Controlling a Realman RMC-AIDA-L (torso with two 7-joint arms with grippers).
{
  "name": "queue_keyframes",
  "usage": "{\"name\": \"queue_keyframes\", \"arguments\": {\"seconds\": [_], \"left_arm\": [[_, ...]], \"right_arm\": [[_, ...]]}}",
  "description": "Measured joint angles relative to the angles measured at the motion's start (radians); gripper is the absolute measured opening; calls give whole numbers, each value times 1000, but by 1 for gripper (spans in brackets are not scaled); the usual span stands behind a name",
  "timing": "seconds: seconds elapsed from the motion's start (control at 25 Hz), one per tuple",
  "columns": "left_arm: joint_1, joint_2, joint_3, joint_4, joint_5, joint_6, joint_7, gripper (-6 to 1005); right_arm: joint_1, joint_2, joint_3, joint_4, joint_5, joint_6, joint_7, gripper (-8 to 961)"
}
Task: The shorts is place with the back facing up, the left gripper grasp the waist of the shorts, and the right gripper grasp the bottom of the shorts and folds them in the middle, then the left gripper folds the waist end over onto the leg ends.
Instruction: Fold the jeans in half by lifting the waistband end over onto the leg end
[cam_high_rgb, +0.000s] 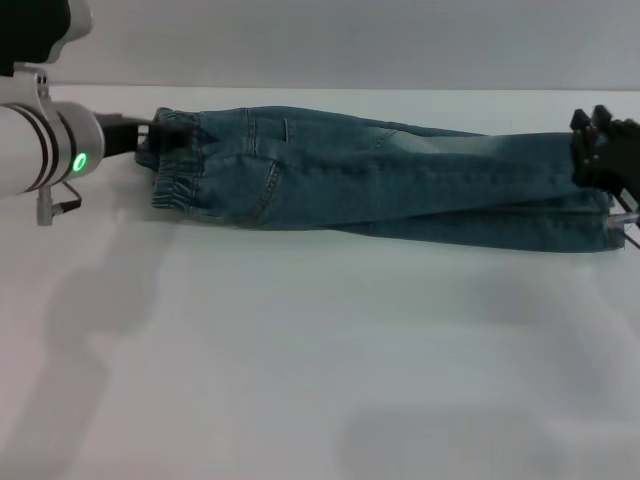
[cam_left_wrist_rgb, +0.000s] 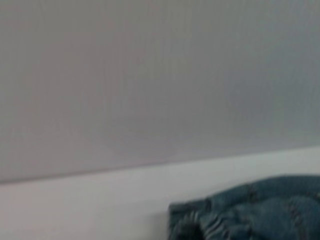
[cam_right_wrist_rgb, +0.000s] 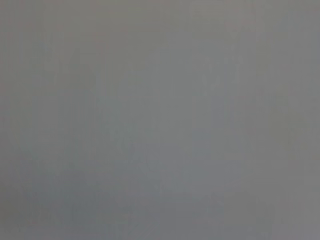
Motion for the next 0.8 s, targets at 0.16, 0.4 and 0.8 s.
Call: {"name": "queue_keyframes", "arguments": {"seconds": [0.16, 0.4, 0.8], "left_arm": [[-8, 0, -24, 12, 0, -58, 6, 853], [-25, 0, -49, 21, -2, -145, 12, 853], [-40, 0, -54, 25, -23, -199, 16, 853]], "right_arm": [[-6, -1, -20, 8, 1, 1, 0, 244], [-18, -1, -32, 19, 1, 2, 0, 51], [-30, -3, -34, 31, 4, 2, 0, -2]]}}
